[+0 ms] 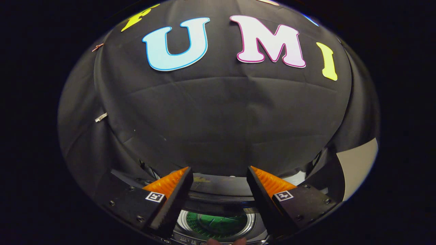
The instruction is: Put the clothes into the washing machine and then close the washing machine lid.
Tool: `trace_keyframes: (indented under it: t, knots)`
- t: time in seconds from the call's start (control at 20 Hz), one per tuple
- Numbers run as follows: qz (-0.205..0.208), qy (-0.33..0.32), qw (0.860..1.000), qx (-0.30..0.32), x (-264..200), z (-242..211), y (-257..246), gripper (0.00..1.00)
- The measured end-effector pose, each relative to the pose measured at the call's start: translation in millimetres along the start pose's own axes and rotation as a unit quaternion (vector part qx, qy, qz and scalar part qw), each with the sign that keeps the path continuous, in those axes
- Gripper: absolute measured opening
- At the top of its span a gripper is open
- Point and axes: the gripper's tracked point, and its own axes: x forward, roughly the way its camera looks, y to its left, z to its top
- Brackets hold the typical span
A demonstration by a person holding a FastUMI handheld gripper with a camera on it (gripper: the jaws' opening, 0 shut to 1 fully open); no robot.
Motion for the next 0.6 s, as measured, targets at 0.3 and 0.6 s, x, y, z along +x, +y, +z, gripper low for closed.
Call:
trace_keyframes:
  t: [0.3, 0.6]
  knots:
    - [0.003, -0.014, 1.0, -0.007, -17.8, -17.9, 3.2, 1.0]
    - [0.004, -0.016, 0.999, -0.031, -19.0, -36.3, 3.5, 1.0]
